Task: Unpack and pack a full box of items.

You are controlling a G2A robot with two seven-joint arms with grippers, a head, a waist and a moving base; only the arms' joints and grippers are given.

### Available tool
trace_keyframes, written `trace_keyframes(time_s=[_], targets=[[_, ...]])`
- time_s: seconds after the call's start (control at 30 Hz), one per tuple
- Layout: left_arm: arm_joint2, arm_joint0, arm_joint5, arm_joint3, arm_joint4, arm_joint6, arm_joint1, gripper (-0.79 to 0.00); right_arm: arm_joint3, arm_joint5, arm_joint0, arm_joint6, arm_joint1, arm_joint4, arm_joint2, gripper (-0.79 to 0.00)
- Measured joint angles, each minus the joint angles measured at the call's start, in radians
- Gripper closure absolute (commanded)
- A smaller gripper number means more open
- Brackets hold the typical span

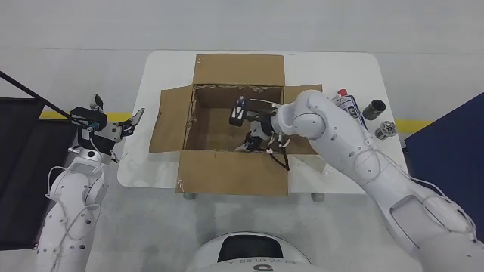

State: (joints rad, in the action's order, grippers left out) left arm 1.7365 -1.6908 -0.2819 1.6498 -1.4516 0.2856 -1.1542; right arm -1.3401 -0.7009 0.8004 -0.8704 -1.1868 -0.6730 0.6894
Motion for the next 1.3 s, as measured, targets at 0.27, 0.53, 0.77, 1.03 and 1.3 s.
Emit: trace_keyframes(time_s=[0.27, 0.53, 0.77, 1.03, 1.3], targets=[[0.000, 0.000, 0.000, 0.000, 0.000, 0.000, 0.000, -0.785, 0.010, 0.074, -0.027, -0.084, -0.007, 0.017, -0.016, -0.785], [0.000, 0.000, 0.000, 0.000, 0.000, 0.000, 0.000, -0.785, 0.097, 0.102, -0.119, -0.161, -0.060, 0.050, -0.114, -0.785], [0.000, 0.000, 0.000, 0.000, 0.000, 0.000, 0.000, -0.785, 0.208, 0.124, -0.185, -0.127, -0.122, 0.038, -0.195, -0.785], [0.000, 0.000, 0.000, 0.000, 0.000, 0.000, 0.000, -0.785, 0.240, 0.099, -0.196, -0.079, -0.133, 0.027, -0.201, -0.785], [0.000, 0.000, 0.000, 0.000, 0.000, 0.000, 0.000, -0.785, 0.240, 0.099, -0.196, -0.079, -0.133, 0.027, -0.201, -0.785]])
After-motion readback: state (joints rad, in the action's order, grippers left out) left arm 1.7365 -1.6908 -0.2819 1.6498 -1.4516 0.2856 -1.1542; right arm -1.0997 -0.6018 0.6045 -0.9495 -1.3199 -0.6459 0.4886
